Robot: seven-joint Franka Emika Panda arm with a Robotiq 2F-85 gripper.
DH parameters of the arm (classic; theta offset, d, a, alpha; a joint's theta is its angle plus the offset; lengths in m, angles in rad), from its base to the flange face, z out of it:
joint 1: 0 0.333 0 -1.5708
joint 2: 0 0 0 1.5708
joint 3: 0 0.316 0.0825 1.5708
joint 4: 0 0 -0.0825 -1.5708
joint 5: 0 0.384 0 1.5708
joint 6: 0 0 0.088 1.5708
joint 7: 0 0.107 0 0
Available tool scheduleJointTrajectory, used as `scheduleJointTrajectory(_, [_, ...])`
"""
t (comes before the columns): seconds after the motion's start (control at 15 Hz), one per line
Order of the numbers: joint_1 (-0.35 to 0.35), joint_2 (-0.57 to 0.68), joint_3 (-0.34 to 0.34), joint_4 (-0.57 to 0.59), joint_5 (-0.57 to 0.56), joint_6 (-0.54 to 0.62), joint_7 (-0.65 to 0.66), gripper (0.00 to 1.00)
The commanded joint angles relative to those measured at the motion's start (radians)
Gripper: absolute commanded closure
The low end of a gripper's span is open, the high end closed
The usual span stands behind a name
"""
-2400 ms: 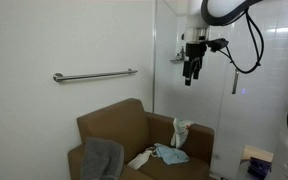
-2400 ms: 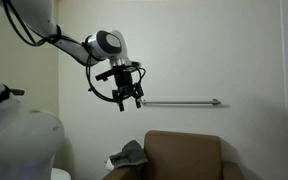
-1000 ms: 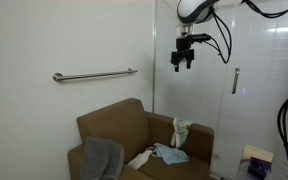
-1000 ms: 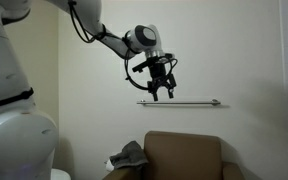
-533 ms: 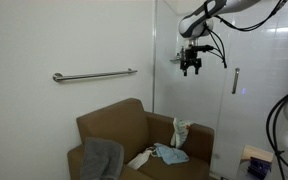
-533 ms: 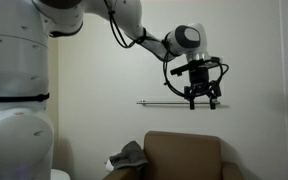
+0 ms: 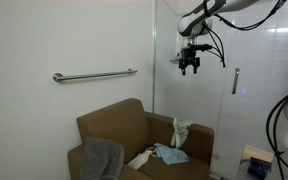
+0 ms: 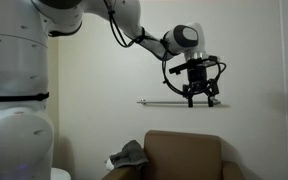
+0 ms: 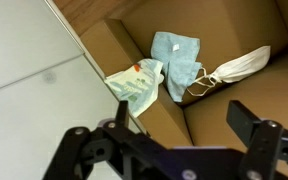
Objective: Move the white towel from one armchair to another
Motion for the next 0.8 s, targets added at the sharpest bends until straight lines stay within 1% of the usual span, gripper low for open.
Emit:
scheduleJointTrajectory(0.0, [-0.011, 0.047, 0.002, 0.030, 0.048, 0.029, -0.022, 0.00])
scheduleJointTrajectory(0.13, [-0.018, 0.125, -0.002, 0.086, 0.132, 0.063, -0.052, 0.00])
scheduleJointTrajectory(0.27, [-0.036, 0.232, -0.002, 0.175, 0.246, 0.088, -0.057, 0.00])
scheduleJointTrajectory(0.4, [-0.071, 0.368, 0.008, 0.308, 0.368, 0.023, -0.033, 0.00])
scheduleJointTrajectory(0.47, [-0.092, 0.417, 0.016, 0.356, 0.409, -0.038, -0.006, 0.00])
scheduleJointTrajectory(0.6, [-0.134, 0.535, 0.031, 0.468, 0.454, -0.129, 0.028, 0.00])
scheduleJointTrajectory(0.73, [-0.175, 0.650, 0.040, 0.576, 0.484, -0.189, 0.093, 0.00])
